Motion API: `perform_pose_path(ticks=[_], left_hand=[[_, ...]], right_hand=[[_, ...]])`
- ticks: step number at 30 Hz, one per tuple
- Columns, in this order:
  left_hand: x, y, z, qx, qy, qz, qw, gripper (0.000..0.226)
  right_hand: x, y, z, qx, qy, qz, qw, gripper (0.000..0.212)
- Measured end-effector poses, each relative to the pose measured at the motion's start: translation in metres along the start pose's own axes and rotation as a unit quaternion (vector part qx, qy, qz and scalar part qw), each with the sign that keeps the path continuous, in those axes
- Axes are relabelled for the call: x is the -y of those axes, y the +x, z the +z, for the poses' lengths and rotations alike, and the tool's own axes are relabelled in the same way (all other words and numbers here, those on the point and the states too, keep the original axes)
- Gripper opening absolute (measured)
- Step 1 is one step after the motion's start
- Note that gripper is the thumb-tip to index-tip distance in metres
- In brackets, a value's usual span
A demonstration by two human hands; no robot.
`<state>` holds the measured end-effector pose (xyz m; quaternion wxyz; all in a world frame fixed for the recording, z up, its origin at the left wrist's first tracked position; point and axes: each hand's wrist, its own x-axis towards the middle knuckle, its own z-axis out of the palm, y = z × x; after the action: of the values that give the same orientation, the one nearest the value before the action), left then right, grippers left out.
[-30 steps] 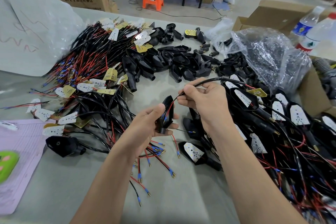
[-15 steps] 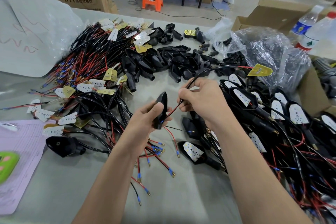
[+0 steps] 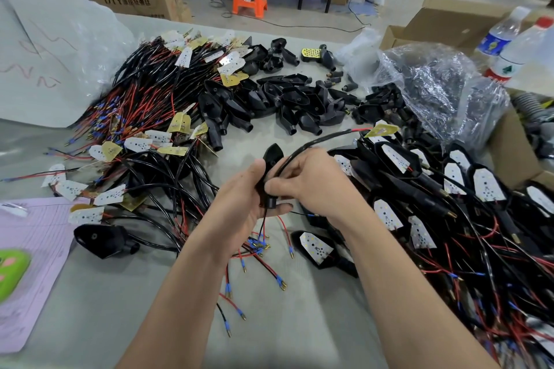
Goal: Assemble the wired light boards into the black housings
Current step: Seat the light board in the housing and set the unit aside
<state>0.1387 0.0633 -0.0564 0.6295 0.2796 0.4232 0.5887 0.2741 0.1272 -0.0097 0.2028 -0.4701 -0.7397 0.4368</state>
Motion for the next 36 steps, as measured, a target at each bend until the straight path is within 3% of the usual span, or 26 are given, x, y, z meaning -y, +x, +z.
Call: perform_pose_path(ticks=[5,9,15,17,20,24,28,33,36], left_hand=[[0.000,0.003,0.010,-0.061,0.068,-0.022,0.996,0.047],[-0.003,0.009,0.019,-0.091,0.034,-0.043,0.994,0.037],[-0.003,0.017,0.024,-0.114,-0.133,-0.096,0.980,0.031],[-0.004,0.017,0.020,-0.124,-0.180,-0.082,0.972,0.033],[-0.006,0.018,0.018,-0.137,-0.221,-0.032,0.965,0.038],[-0.007,0.019,0.021,-0.073,-0.251,-0.007,0.965,0.046],[-0.019,0.023,0.010,-0.057,-0.282,-0.001,0.958,0.052],[-0.037,0.032,-0.013,-0.075,-0.413,0.047,0.906,0.052],[-0.044,0.033,-0.027,-0.066,-0.452,0.077,0.886,0.055]], right_hand=[[0.007,-0.001,0.006,-0.052,-0.114,-0.022,0.992,0.021],[0.007,-0.002,0.014,-0.148,-0.036,-0.026,0.988,0.027],[-0.002,-0.013,0.016,-0.228,0.145,-0.048,0.962,0.010],[-0.013,-0.021,0.019,-0.213,0.105,-0.023,0.971,0.012],[-0.024,-0.037,0.034,-0.109,0.095,0.044,0.988,0.024],[-0.030,-0.045,0.041,-0.052,0.179,0.058,0.981,0.005],[-0.041,-0.051,0.014,-0.054,0.117,0.062,0.990,0.016],[-0.053,-0.064,-0.035,-0.130,-0.017,0.031,0.991,0.018],[-0.059,-0.069,-0.061,-0.176,-0.094,0.054,0.978,0.020]])
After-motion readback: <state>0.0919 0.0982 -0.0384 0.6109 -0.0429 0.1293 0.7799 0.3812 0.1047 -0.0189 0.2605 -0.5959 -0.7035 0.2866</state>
